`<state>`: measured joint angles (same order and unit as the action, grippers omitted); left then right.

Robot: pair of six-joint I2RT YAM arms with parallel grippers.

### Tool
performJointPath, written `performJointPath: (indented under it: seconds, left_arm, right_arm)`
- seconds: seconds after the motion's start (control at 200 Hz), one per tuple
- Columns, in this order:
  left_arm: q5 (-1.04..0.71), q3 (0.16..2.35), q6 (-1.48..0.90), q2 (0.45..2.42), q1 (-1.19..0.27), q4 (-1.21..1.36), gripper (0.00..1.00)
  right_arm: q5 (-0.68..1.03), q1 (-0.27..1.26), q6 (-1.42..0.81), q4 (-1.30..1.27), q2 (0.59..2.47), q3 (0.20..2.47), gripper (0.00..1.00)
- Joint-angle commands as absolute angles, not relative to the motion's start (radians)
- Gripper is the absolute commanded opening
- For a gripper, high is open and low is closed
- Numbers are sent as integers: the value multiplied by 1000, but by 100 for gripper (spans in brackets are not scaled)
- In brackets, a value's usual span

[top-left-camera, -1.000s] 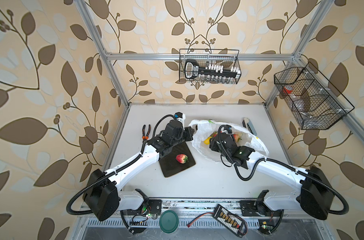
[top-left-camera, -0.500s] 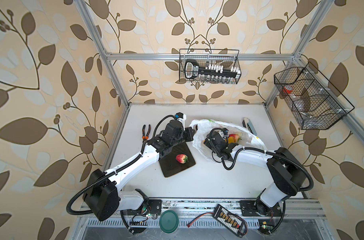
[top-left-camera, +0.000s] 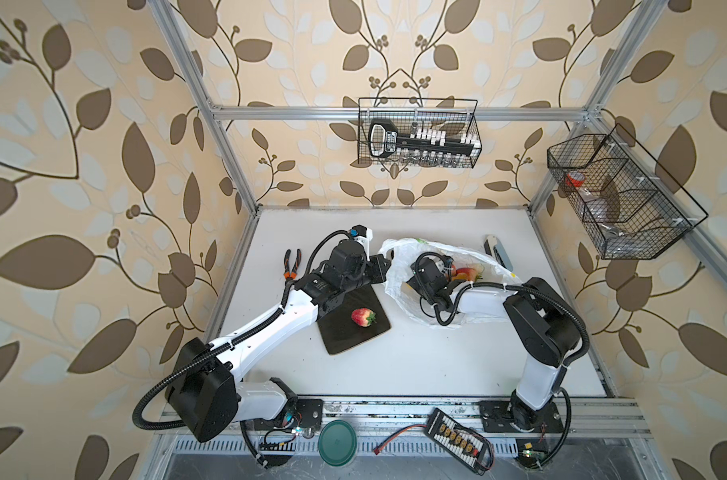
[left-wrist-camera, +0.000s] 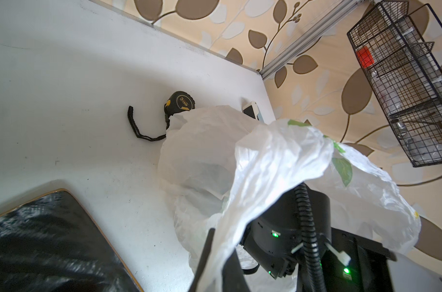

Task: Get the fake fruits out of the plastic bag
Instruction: 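Reach the right gripper into the bag and grasp the yellow lemon on its branch, then lift the lemon out of the bag toward the black mat with the right gripper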

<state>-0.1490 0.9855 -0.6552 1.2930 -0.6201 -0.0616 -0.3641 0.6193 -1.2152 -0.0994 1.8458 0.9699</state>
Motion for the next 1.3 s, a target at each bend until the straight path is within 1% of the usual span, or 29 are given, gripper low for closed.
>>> performJointPath:
  seconds: [0.0, 0.175, 0.305, 0.4, 0.5, 0.665, 0.78, 0.93, 1.12, 1.294]
  left_arm:
    - [-157, 1003, -655, 1279, -617, -48, 0]
    - [-156, 1003, -654, 1279, -617, -46, 0]
    - [-154, 1003, -655, 1281, -617, -44, 0]
    - [-150, 1002, -655, 1278, -617, -43, 0]
    - [-148, 997, -653, 1272, -617, -40, 0]
    - [-128, 979, -660, 1264, -617, -37, 0]
    - [-118, 976, -661, 1264, -617, -33, 0]
    - [-129, 977, -657, 1270, -617, -20, 0]
    - [-128, 974, -659, 1275, -617, -18, 0]
    - [-106, 969, -676, 1278, -617, -24, 0]
  right_arm:
    - [-342, 616, -1236, -112, 1875, 999, 71]
    - [-335, 612, -1242, -112, 1883, 992, 66]
    - [-334, 610, -1240, -120, 1870, 978, 57]
    - [-325, 609, -1234, -132, 1857, 963, 52]
    - [-310, 609, -1221, -140, 1824, 940, 47]
    - [-298, 610, -1190, -138, 1743, 873, 42]
    - [-293, 617, -1141, -116, 1664, 826, 40]
    - [-279, 635, -1044, -89, 1548, 760, 40]
    - [-253, 665, -840, -30, 1387, 700, 40]
    - [-207, 672, -708, 9, 1230, 628, 39]
